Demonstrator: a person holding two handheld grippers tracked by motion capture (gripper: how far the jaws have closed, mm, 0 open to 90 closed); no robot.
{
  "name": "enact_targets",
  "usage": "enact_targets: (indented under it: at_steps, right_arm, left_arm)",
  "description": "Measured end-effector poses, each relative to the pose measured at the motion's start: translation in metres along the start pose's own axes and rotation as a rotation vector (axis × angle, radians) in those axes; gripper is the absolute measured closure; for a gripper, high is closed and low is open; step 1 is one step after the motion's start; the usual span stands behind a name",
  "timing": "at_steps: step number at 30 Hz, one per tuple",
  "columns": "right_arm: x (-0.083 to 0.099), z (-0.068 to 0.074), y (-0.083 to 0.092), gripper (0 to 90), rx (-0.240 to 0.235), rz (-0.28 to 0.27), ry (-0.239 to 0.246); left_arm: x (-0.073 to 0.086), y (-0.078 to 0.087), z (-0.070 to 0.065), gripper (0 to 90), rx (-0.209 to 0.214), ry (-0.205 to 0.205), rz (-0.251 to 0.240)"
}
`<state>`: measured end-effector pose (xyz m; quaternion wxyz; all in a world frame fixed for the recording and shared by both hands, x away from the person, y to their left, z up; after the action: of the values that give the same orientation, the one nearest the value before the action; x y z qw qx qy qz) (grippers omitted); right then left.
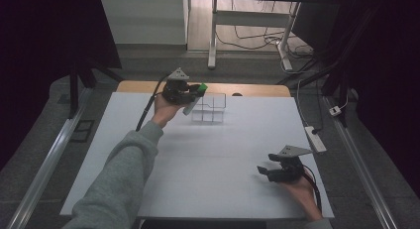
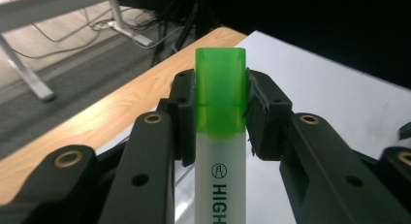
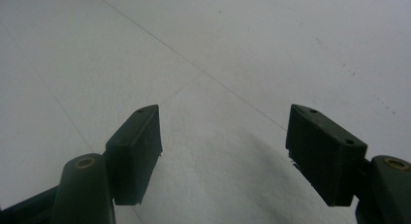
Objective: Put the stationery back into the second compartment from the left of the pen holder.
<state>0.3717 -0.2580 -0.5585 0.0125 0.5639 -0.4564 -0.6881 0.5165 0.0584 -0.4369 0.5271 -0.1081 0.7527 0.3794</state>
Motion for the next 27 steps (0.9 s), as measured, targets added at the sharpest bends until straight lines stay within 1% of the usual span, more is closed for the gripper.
enact_targets:
  at_steps: [1,3,5,11,16,18,22,27]
  right_arm:
    - [0.0,0.0,0.0,28.1,0.0,0.001,-0.002]
    - [0.0,0.001,0.0,28.1,0.002,0.002,0.001]
    - [-0.001,0.001,0.001,28.1,0.001,-0.002,0.002]
    - [0.0,0.0,0.001,28.0,0.001,-0.002,-0.001]
    - [-0.002,0.002,0.002,28.1,0.001,-0.008,0.005]
    - [-0.002,0.002,0.002,28.0,0.001,-0.005,0.005]
    - [-0.002,0.002,0.002,28.0,-0.001,-0.007,0.005]
    - [0.0,0.002,0.002,28.0,0.002,-0.001,0.006]
  left_arm:
    - [-0.001,-0.002,0.0,66.8,-0.011,-0.005,0.005]
    - [-0.005,-0.006,-0.002,66.8,0.001,-0.002,-0.002]
    - [-0.007,-0.009,-0.004,66.7,0.001,-0.012,-0.004]
    - [-0.008,-0.02,-0.009,66.7,0.019,-0.005,-0.005]
    - [-0.012,-0.028,-0.013,66.7,0.016,-0.011,-0.006]
    - [-0.014,-0.03,-0.014,66.7,0.017,-0.006,-0.012]
    - [-0.017,-0.038,-0.013,66.7,0.013,-0.007,-0.009]
    - [-0.022,-0.045,-0.008,66.7,-0.001,-0.001,-0.011]
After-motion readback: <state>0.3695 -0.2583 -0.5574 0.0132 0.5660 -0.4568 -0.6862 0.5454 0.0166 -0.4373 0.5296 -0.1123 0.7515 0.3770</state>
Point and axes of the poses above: each handheld gripper's, and its own axes: y roughly backward along the jaws, x roughly out of its underside, z roughly to its left, the point moved 7 cm from there along -y, roughly forward along the jaws, and after that the axes turned 6 degrees about y, right-handed, at the moved point
